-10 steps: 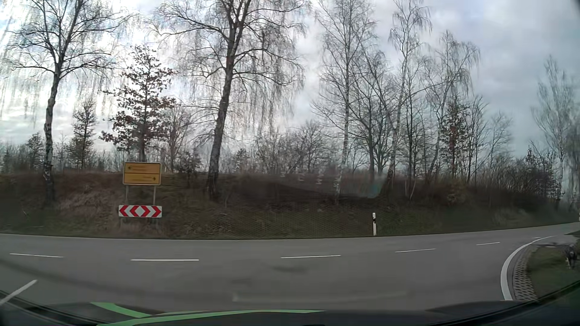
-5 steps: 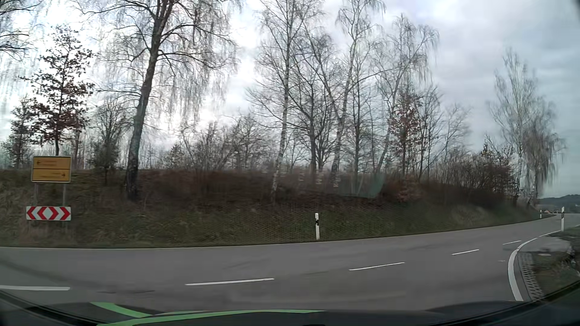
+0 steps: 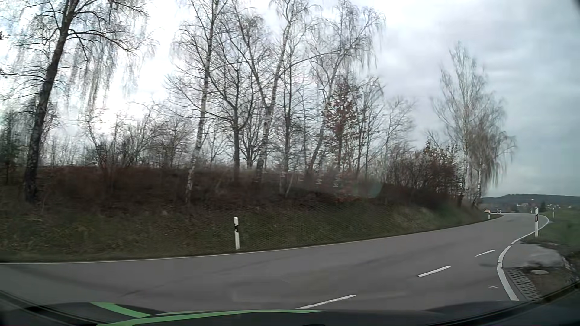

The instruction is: Follow the waypoints while adhering to traffic rules and regulations

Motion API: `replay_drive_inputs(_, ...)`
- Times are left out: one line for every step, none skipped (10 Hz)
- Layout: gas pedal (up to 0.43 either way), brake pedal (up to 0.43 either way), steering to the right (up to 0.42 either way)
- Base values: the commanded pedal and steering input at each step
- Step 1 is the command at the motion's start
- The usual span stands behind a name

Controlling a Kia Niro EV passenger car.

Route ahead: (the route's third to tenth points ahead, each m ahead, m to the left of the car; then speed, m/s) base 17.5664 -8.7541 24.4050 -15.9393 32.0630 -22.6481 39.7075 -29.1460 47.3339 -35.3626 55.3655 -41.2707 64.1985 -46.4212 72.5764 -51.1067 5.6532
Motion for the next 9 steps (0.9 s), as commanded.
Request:
replay_drive_inputs(0.209,0.000,0.315)
replay_drive_inputs(0.209,0.000,0.315)
replay_drive_inputs(0.209,0.000,0.315)
replay_drive_inputs(0.220,0.000,0.312)
replay_drive_inputs(0.220,0.000,0.307)
replay_drive_inputs(0.220,0.000,0.298)
replay_drive_inputs(0.228,0.000,0.288)
replay_drive_inputs(0.240,0.000,0.278)
replay_drive_inputs(0.260,0.000,0.265)
